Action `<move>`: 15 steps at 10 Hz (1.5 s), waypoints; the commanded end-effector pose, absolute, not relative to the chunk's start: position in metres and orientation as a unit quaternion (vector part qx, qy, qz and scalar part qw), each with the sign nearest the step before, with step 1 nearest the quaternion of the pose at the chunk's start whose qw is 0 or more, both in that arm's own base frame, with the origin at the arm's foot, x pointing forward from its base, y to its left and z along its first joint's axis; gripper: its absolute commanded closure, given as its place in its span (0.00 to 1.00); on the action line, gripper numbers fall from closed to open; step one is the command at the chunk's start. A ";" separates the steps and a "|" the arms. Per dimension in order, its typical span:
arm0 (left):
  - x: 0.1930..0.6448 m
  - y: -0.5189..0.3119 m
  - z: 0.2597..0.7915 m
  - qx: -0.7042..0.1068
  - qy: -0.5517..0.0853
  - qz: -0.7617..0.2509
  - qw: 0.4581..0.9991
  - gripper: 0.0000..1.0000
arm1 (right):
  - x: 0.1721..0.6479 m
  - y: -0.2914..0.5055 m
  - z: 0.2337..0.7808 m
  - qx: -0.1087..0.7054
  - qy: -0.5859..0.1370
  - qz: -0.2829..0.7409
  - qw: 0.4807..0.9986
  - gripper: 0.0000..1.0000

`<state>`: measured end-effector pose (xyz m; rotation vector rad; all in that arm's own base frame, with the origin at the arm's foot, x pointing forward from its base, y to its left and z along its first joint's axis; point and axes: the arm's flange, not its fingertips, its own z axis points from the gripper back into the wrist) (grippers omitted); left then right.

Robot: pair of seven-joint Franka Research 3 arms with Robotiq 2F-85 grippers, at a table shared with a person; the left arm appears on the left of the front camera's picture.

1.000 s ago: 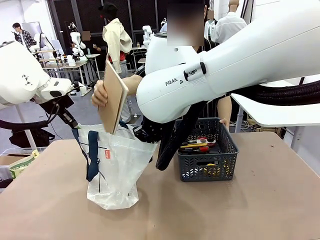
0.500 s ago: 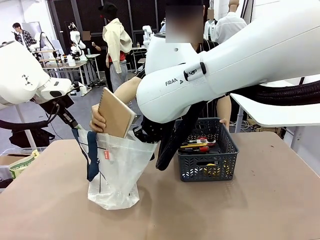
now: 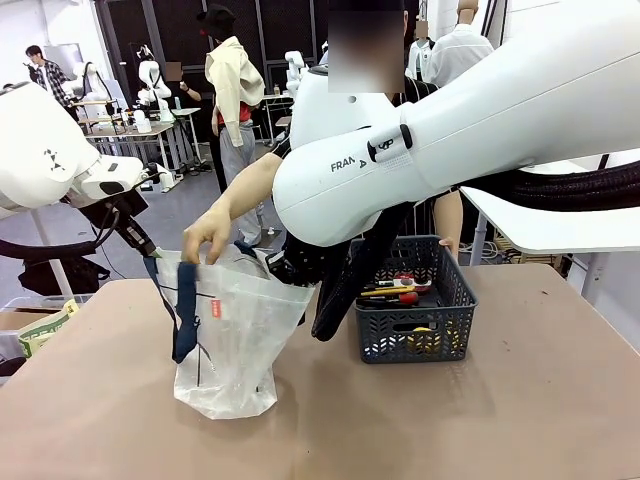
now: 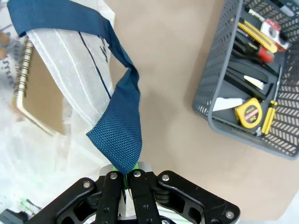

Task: Transfer purchased items from the store into the shopping bag.
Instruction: Move the Reusable shopping bag to the right side of the table.

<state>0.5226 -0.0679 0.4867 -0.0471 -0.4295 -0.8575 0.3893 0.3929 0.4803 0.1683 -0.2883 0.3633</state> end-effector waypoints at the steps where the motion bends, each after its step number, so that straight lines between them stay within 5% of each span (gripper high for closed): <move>1: 0.520 -0.067 0.489 -0.023 -0.205 -0.405 0.891 1.00 | 0.390 0.393 0.480 0.083 -0.142 0.176 0.971 1.00; 15: 0.520 -0.067 0.489 -0.023 -0.205 -0.405 0.891 1.00 | 0.390 0.393 0.480 0.083 -0.142 0.176 0.971 1.00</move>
